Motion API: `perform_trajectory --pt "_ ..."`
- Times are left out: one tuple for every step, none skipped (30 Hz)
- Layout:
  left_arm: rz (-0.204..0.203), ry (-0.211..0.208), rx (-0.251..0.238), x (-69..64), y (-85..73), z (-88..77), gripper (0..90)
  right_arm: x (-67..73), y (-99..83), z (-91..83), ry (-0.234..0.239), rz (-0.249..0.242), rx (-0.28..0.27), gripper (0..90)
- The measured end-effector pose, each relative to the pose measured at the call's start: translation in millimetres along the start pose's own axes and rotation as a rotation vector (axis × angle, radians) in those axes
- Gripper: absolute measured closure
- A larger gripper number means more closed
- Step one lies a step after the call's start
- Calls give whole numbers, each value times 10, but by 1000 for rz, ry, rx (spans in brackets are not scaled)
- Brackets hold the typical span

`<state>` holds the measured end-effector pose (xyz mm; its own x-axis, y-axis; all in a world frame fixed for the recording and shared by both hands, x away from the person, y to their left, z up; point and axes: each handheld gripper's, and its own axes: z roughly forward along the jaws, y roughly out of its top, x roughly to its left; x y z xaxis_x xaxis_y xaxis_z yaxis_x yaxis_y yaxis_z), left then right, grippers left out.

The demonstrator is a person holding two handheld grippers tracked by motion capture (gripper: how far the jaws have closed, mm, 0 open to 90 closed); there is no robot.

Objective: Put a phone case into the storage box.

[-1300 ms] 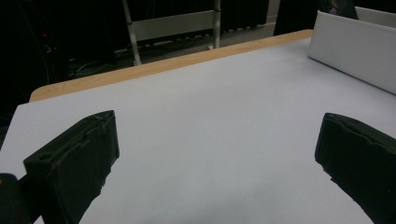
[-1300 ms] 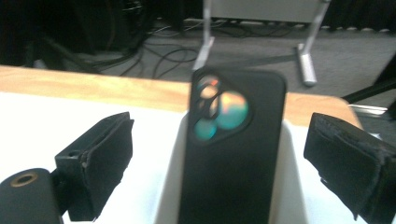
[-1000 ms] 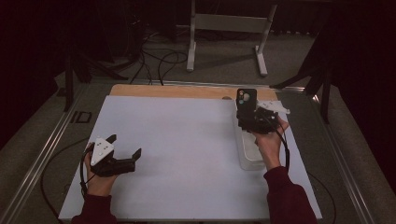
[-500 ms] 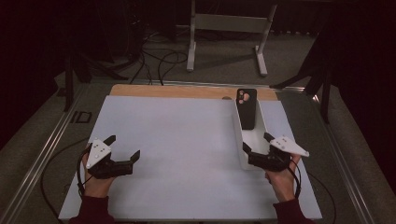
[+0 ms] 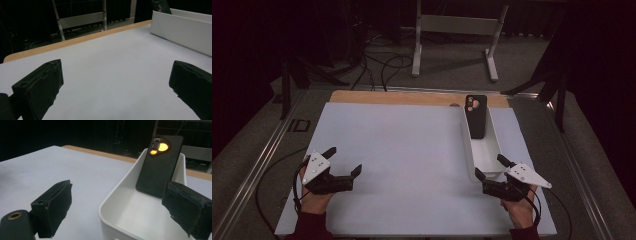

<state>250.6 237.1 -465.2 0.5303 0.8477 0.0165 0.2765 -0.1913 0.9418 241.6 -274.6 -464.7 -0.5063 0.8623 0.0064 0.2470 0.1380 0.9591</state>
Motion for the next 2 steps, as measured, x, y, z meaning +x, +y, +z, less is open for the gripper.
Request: perform_trajectory --pt "0 -1 0 -2 -1 3 0 -5 -5 0 0 0 0 88" --pt "5 0 4 -2 -2 6 0 -8 -8 0 -1 1 0 88"
